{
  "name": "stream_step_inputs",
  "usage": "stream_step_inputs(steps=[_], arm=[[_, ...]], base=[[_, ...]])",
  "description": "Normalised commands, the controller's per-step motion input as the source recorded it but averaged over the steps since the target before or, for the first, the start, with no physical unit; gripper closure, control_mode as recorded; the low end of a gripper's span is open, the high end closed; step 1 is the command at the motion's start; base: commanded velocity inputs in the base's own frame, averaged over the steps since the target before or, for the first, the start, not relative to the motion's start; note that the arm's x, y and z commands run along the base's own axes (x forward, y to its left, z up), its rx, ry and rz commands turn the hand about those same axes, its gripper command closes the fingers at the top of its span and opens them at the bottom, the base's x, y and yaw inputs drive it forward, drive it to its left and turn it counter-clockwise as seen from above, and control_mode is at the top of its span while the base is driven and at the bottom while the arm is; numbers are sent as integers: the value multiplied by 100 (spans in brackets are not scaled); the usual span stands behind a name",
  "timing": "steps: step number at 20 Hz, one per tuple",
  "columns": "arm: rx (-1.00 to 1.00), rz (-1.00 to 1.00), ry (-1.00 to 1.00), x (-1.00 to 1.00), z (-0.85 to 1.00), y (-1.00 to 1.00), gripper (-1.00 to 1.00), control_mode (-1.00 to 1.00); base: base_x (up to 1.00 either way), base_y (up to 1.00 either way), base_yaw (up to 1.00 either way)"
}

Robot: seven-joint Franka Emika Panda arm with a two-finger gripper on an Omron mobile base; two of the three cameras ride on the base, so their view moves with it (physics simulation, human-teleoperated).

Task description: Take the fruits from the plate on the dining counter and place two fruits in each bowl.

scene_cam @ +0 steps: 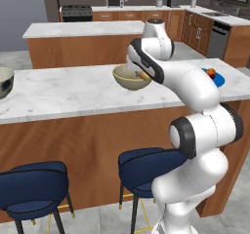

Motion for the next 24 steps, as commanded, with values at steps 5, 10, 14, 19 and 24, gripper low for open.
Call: stream_step_inputs(steps=[5,10,14,19,24], arm=[[0,0,-3,9,26,18,100,-100],[0,0,-1,29,17,11,100,-100],[0,0,0,34,-14,0,100,-100],[0,0,0,6,-50,0,100,-100],[0,0,0,0,-33,0,100,-100]], base=[[0,0,0],[0,0,0],[0,0,0],[0,0,0],[0,0,0]])
